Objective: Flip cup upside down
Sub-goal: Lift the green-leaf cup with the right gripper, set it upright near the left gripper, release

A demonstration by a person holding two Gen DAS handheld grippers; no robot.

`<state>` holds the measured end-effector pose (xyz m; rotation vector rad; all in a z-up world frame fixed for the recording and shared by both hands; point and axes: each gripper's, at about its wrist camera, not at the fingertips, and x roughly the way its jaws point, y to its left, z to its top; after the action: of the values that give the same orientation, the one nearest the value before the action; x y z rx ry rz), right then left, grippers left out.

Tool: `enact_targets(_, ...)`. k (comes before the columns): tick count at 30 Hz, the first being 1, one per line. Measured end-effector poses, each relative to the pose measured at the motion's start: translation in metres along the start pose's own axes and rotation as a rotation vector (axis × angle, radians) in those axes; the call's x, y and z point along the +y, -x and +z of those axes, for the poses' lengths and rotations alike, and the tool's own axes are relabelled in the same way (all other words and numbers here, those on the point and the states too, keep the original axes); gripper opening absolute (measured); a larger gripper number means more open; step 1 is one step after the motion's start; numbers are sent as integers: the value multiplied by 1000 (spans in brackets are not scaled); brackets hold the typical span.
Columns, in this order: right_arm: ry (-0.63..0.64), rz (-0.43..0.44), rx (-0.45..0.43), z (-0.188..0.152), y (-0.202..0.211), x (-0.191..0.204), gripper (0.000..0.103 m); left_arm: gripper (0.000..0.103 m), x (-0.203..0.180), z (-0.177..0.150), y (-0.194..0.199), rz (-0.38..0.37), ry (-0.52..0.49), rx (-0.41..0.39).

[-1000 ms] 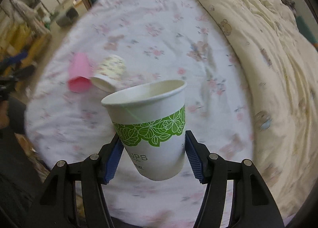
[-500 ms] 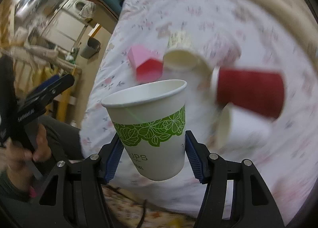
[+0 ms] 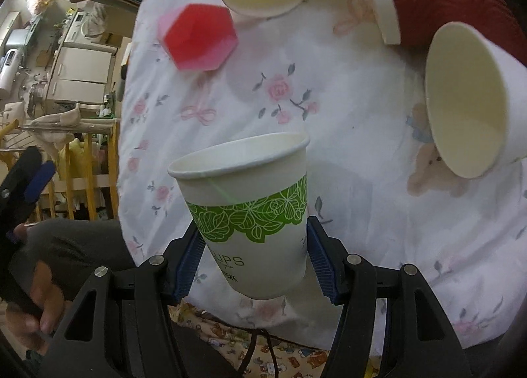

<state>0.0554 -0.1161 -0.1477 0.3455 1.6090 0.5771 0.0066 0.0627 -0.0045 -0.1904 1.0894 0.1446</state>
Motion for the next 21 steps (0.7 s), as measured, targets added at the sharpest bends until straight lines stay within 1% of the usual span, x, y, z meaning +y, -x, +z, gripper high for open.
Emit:
enact_targets(4,8,-23,-9,2,-3,2,63,103,0,2,-3,-10,10,13)
enact_targets(11,41,-60,-7,3,-4,7,64,103,-2,3,-5,-5,12,14)
enact_targets(13,43,-99,-23,4,-3,8,76,103,-3,2,-6,-14,12,13)
enact_targets(14,43,-108,-26,3,-3,8,79,103,-3,2,-6,-22,12,15)
enact_targets(16,57,-119,-35,1,-2,9,96,103,-6,1,-5,-25,6,12)
enact_targets(17,58,-122,-38,2,-2,11,99,103,-6,1,-4,-25,5,10)
enact_targets(20,65,-101,-56,1,5,14,101,103,-5,2,-2,-32,13,-2)
enact_targets(21,73,-101,-64,0,8,16,103,103,-4,2,-2,-30,15,-6)
